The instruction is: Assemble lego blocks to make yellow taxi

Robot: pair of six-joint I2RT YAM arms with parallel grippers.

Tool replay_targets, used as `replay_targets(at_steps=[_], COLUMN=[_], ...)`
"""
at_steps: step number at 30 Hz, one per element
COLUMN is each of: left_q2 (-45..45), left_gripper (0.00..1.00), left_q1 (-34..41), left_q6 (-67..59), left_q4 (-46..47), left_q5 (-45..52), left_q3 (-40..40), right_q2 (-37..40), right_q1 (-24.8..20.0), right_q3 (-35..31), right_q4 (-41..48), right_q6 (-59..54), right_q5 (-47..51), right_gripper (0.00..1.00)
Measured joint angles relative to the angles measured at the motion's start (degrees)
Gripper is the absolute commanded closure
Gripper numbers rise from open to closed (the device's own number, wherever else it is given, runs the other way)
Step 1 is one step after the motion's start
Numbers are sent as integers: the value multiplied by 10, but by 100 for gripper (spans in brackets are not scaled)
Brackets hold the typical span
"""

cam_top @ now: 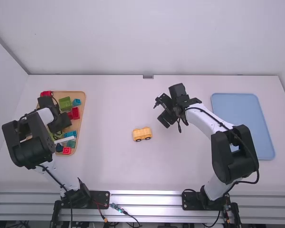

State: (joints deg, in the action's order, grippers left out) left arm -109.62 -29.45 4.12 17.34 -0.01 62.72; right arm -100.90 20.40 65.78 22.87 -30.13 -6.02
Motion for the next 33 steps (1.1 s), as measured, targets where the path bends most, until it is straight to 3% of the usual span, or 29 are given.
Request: replay_targets(at_steps=[27,32,33], left_q2=[0,0,0], left_gripper=[75,75,80], left_q1=[0,0,0], left_q6=[-76,-76,-74], left_q4=[-10,-26,-31], left_q5=[41,41,41], left_q3=[0,0,-1], right_q2=[0,0,0], right_q1=[0,0,0], right_q3=[0,0,0], right_q4=[0,0,0], right_q6=[1,1,1], right_q5=[0,0,0], right_gripper=[1,1,1])
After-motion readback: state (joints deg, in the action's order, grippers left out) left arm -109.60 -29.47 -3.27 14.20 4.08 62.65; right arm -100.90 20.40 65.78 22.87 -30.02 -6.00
